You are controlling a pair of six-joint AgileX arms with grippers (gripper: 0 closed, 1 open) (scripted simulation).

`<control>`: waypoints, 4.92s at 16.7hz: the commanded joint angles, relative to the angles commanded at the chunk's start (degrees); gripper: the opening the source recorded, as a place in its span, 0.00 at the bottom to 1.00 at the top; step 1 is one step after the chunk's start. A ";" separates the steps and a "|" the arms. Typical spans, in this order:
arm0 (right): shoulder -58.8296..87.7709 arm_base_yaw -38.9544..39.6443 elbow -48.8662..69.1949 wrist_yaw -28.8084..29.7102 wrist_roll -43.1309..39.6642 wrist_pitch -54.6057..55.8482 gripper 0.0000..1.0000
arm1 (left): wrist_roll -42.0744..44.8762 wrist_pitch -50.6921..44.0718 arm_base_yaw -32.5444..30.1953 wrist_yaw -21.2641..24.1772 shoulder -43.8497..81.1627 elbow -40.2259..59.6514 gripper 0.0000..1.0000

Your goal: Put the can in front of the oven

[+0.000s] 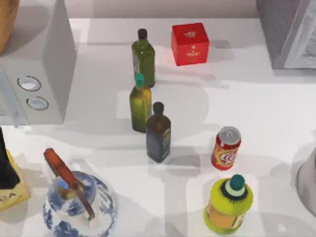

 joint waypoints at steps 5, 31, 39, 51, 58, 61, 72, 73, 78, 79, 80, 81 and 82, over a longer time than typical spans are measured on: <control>0.00 0.00 0.00 0.00 0.00 0.00 1.00 | -0.13 -2.27 -1.91 0.16 3.31 3.46 1.00; 0.00 0.00 0.00 0.00 0.00 0.00 1.00 | -5.93 -79.39 -51.55 0.03 136.97 133.53 1.00; 0.00 0.00 0.00 0.00 0.00 0.00 1.00 | -6.07 -81.19 -52.77 -0.29 139.99 136.95 1.00; 0.00 0.00 0.00 0.00 0.00 0.00 1.00 | -5.92 -68.20 -52.87 -0.35 140.62 124.60 1.00; 0.00 0.00 0.00 0.00 0.00 0.00 1.00 | -5.92 -68.20 -52.87 -0.35 140.62 124.60 0.55; 0.00 0.00 0.00 0.00 0.00 0.00 1.00 | -5.92 -68.20 -52.87 -0.35 140.62 124.60 0.32; 0.00 0.00 0.00 0.00 0.00 0.00 1.00 | -5.92 -68.20 -52.87 -0.35 140.62 124.60 0.00; 0.00 0.00 0.00 0.00 0.00 0.00 1.00 | -5.92 -68.20 -52.87 -0.35 140.62 124.60 0.00; 0.00 0.00 0.00 0.00 0.00 0.00 1.00 | -5.88 -72.35 -52.99 -0.32 141.10 129.06 0.00; 0.00 0.00 0.00 0.00 0.00 0.00 1.00 | -5.96 -74.25 -52.92 -0.31 141.19 131.27 0.00; 0.00 0.00 0.00 0.00 0.00 0.00 1.00 | -5.95 -75.99 -52.95 -0.31 141.29 133.04 0.00; 0.00 0.00 0.00 0.00 0.00 0.00 1.00 | -5.96 -77.16 -52.95 -0.32 141.34 134.22 0.00; 0.00 0.00 0.00 0.00 0.00 0.00 1.00 | -5.94 -77.75 -52.91 -0.32 141.25 134.80 0.00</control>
